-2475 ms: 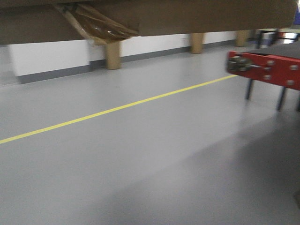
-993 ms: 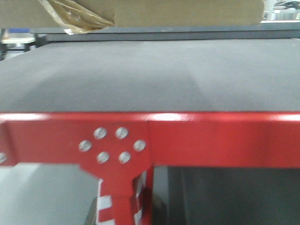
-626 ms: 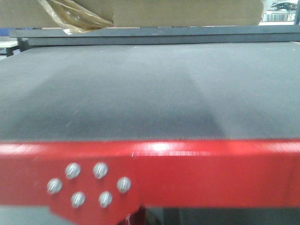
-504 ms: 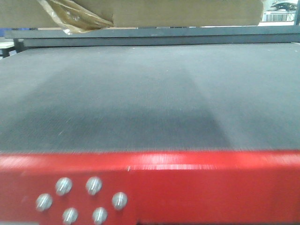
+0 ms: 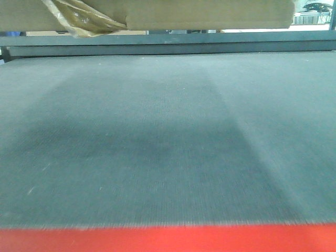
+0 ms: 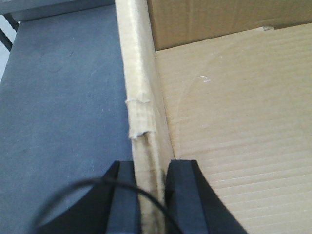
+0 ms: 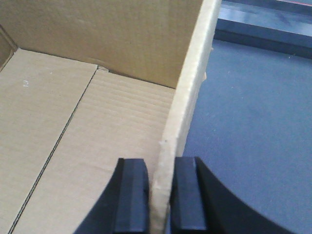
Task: Grab carton from right shelf to conveyor
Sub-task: 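Drive up to the red-framed conveyor holding the carton above the belt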
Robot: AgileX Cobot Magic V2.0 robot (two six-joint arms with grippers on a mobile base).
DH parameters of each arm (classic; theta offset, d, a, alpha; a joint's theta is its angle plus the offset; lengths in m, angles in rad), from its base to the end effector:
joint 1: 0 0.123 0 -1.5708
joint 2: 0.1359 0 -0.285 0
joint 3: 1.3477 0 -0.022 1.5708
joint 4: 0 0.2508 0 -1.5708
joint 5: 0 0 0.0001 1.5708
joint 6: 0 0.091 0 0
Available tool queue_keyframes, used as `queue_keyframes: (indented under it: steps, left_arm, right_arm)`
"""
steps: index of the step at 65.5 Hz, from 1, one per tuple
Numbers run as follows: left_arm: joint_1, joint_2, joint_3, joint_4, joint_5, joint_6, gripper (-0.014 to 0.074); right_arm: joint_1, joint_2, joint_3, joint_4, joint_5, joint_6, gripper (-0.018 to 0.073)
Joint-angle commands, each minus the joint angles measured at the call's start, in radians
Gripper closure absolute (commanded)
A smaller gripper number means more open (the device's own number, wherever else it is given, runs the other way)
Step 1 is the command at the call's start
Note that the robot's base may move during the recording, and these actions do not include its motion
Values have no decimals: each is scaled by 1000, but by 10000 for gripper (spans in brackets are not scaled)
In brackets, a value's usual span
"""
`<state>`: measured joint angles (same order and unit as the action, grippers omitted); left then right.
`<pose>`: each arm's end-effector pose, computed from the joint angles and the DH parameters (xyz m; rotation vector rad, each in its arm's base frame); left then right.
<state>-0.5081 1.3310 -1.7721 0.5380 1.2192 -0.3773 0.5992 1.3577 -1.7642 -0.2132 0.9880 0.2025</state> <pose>0.2309 -0.0785 0.5042 0.0818 2.1231 0.1542 0.2301 0.1377 0.5036 -0.4161 2.0125 0.2432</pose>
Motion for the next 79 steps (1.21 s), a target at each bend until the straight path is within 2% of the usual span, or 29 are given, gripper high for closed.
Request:
queue_keyframes:
  steps: [1,79]
  left_arm:
    - [2,-6,-10,85,-18,7,614]
    - [2,-6,-10,85,-18,7,614]
  right_arm:
    - [2,-19,-10,13,-39,-17,624]
    - [2,-19,-10,13,-39,-17,624]
